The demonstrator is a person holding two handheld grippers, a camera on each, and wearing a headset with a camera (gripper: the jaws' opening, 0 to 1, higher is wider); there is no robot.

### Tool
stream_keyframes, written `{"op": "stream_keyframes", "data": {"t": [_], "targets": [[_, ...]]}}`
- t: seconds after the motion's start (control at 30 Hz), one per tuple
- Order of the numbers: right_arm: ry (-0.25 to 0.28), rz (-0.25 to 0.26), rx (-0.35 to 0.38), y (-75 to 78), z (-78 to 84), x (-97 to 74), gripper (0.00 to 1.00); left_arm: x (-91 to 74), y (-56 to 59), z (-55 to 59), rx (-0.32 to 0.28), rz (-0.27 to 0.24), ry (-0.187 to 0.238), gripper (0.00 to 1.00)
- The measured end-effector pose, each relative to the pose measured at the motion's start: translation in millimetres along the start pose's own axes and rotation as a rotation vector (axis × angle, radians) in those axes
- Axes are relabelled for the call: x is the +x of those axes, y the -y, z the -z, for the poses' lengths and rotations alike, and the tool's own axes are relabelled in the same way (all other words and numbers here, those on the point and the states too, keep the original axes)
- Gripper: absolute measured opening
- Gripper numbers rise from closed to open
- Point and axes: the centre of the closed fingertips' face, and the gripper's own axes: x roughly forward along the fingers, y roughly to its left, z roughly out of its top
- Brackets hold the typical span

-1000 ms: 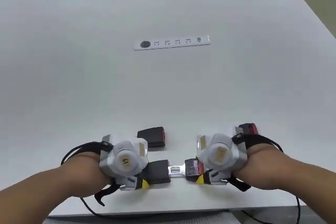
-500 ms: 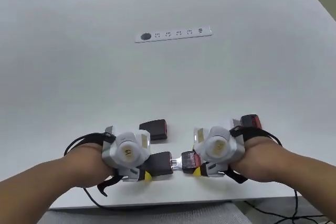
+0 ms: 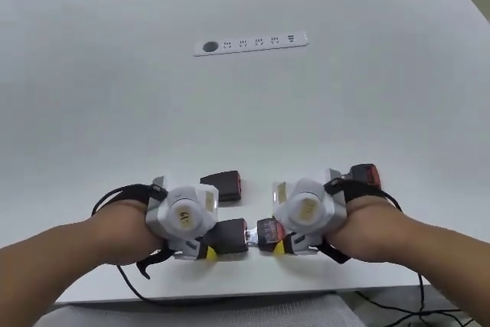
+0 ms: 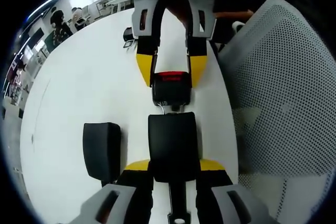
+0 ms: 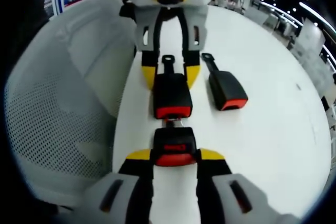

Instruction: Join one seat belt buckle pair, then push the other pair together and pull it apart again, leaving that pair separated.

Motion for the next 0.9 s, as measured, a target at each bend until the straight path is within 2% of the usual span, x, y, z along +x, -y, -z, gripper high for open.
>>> {"op": "stream_keyframes", "data": {"t": [0.03,0.07,0.1,0.13,0.17,0.23,0.47,0.67,0.9], "targets": [[0.000,0.001,0.000,0.2,-0.4,0.2,0.28,0.2,-0.3,0.6,-0.003,0.001,0.004,0.31],[0.059,-0.007,0.017,-1.6,-11.4,2.3,0.28,0.7,0.0,-0.6,0.001,0.003,0.012,0.31],[0.028,-0.006,0.024,-4.8,-12.0,7.7,0.28,0.1,0.4,-0.9,0.015,0.008,0.006,0.31],[-0.030,0.028,0.002,1.0,-6.9,6.5,0.28,-1.1,1.3,1.1,0.025,0.016,-0.014,0.31],[-0.001,0.006,0.005,-0.1,-12.2,7.9,0.28,-1.1,0.5,0.5,0.027,0.015,-0.017,0.31],[0.009,0.003,0.005,0.9,-9.1,6.8,0.28,-2.6,1.2,-0.2,0.036,0.018,-0.022,0.31],[0.010,0.007,0.002,-0.9,-7.2,5.6,0.28,-7.8,2.3,-2.5,0.025,0.018,-0.013,0.31],[0.039,-0.005,0.039,-4.6,-3.4,2.4,0.28,-5.9,2.5,-1.1,0.005,0.016,-0.007,0.31],[0.037,-0.006,0.042,-6.1,-4.2,1.9,0.29,-3.1,2.0,-0.1,-0.007,0.014,-0.007,0.31]]}}
